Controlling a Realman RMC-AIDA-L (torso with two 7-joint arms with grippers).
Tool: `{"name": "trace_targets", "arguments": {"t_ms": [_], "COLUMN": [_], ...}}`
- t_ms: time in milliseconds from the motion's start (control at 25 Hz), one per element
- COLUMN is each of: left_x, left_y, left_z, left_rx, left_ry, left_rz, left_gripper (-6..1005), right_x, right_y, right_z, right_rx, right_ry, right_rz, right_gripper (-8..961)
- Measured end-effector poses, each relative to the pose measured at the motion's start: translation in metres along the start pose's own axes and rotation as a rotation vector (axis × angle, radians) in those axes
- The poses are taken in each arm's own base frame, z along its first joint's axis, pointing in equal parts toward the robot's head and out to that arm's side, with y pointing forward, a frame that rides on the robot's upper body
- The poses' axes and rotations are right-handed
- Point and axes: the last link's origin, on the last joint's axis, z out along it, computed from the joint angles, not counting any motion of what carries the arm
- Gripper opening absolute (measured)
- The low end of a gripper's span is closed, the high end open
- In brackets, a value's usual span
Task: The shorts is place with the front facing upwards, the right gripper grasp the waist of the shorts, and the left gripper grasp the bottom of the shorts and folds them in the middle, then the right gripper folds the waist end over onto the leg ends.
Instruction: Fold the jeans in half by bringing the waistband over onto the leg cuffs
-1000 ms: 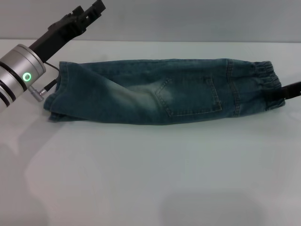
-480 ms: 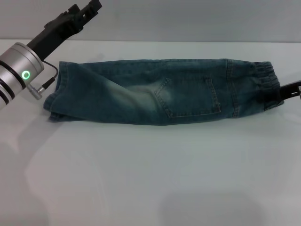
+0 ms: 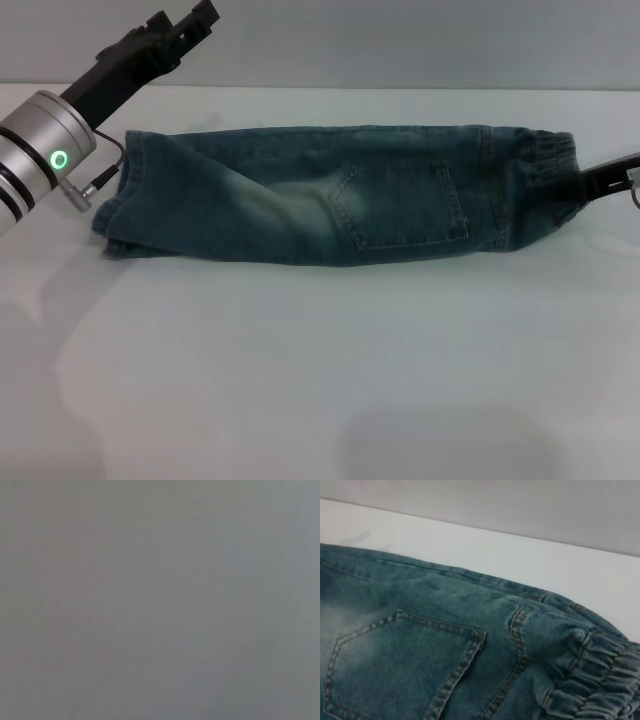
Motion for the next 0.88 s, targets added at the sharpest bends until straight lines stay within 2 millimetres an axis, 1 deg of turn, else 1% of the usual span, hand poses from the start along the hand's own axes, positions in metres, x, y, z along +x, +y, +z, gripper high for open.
{"name": "trace_targets", "arguments": {"t_ms": [120,360,560,720,880], "left_x": [0.000,-0.002,-0.005,-0.013,-0.025], "left_y": [0.000,-0.002,-0.003,0.000,0.006], "left_z": [0.000,0.000,0.003,0.007,0.014], "left_rx": [-0.001,0.012,0.028,0.021,0.009], "left_ry": [-0.001,-0.010,-0.034,-0.082,-0.154], "left_rz": [0.011,0.033,0.058,0.102,0.163], "left_gripper": [828,827,827,827,688], "right_x": [0.000,-0.002,-0.010,-0.021,-0.034], "right_y": [0.001,0.005,0.010,0.016,0.027], "right_z": [0.001,0.001,-0.008,-0.021,-0.035], "right_rx": [-0.001,-0.026,-0.065,-0.090,-0.129], "right_ry": [0.001,0.011,0.020,0.020,0.024], "right_rz": [-0.022,-0.030,-0.034,-0.038,-0.064], "right_gripper": [392,153,9,9,9]}}
